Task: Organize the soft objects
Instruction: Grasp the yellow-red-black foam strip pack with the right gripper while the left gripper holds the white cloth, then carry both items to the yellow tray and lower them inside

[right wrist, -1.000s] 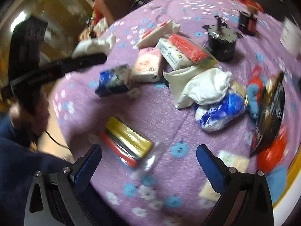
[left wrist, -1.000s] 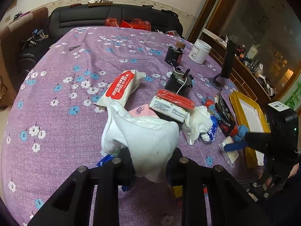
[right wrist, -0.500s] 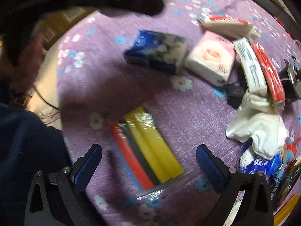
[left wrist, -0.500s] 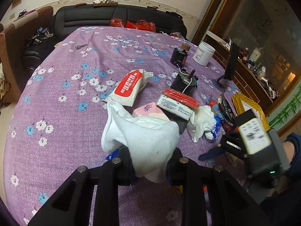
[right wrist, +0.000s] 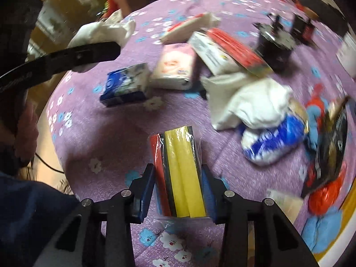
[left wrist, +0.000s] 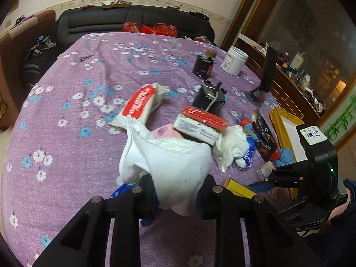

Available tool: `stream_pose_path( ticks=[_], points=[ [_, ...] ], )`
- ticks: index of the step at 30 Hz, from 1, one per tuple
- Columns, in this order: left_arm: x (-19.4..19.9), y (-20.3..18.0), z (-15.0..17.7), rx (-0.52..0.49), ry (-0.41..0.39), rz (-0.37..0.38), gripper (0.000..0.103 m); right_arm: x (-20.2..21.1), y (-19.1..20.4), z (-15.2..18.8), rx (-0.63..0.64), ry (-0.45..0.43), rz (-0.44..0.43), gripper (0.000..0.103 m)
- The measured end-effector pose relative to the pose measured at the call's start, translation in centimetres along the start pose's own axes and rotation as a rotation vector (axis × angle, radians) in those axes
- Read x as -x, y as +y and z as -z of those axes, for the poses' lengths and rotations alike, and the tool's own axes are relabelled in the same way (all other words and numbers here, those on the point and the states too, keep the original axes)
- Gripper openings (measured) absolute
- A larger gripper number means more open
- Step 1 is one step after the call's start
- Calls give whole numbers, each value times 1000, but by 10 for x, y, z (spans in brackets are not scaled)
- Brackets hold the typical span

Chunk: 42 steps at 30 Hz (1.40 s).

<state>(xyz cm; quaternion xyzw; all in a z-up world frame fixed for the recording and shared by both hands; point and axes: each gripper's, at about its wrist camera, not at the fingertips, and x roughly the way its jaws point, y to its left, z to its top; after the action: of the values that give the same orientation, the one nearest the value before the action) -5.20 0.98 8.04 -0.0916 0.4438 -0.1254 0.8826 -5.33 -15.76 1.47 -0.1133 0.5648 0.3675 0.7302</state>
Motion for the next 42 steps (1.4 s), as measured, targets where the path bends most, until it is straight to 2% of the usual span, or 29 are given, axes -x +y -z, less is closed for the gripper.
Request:
stream_pose_path(
  ticks=[3,8,14,15,16,17,21,26,31,36,39,42],
  points=[
    [-6,-9,-2,-19,13,14,24,1,-10,4,-30,-10,13,47],
    [-10,-18,-1,-46,19,24,24,9,-11,8,-9,-11,30,69],
    [-9,-18,-1,-42,13,22,24,-2,2,15,47,28,77,68],
    [-9,-18,-1,-41,11,20,24,-4,6,17,70,32,102,64],
    [-9,-18,-1,-41,11,19,24,-4,9,16,84,31,120,51],
    [-9,-19,-1,-41,10,17,24,-4,12,17,98,31,143,49],
    [-9,-28,-2,-67,3,13,24,6,6,18,59,-4,140,47],
    [-10,-42,-5,-98,-5,36,24,50,-13,19,-70,-147,112,47],
    [-14,-66,-12,-161,-8,52,24,94,-46,32,-211,-255,119,47],
    [-17,-98,-19,-247,-17,74,24,135,-86,60,-371,-349,180,47],
    [-20,-119,-22,-310,-19,86,24,149,-111,79,-473,-357,274,47],
    [-24,-139,-23,-356,-16,111,24,152,-137,101,-589,-349,322,47]
  ],
)
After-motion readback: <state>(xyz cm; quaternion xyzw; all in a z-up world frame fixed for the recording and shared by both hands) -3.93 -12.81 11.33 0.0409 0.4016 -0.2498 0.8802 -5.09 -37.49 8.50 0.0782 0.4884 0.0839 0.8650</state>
